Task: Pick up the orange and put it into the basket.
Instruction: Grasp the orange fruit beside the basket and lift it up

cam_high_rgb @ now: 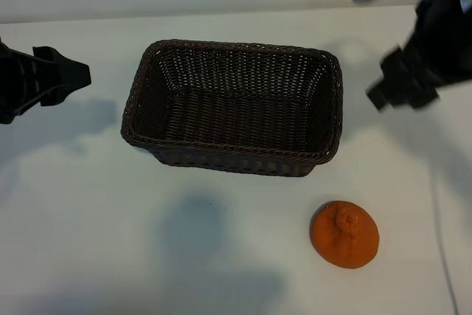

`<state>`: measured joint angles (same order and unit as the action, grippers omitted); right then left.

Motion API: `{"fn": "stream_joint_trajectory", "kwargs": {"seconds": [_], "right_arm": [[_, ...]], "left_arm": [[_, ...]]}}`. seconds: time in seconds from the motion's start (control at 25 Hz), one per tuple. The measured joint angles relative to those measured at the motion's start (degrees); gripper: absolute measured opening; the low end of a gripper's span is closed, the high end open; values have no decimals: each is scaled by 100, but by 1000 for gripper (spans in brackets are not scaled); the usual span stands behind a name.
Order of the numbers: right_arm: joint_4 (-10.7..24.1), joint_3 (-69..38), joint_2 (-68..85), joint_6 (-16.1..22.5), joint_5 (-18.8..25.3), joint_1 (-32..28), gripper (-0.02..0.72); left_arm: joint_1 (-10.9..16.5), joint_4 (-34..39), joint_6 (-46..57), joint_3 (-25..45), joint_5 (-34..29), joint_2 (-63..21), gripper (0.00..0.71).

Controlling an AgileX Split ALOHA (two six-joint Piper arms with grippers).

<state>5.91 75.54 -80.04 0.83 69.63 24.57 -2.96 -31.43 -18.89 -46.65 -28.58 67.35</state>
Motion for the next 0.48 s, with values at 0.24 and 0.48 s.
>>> {"fn": "stream_joint_trajectory", "kwargs": {"seconds": [0.24, 0.48], "right_arm": [[-220, -1102, 361, 0, -454, 0, 570], [-591, -1879, 575, 10, -1282, 0, 570]], "left_arm": [[0, 0, 0, 0, 94, 0, 596], [0, 0, 0, 0, 136, 0, 596]]}}
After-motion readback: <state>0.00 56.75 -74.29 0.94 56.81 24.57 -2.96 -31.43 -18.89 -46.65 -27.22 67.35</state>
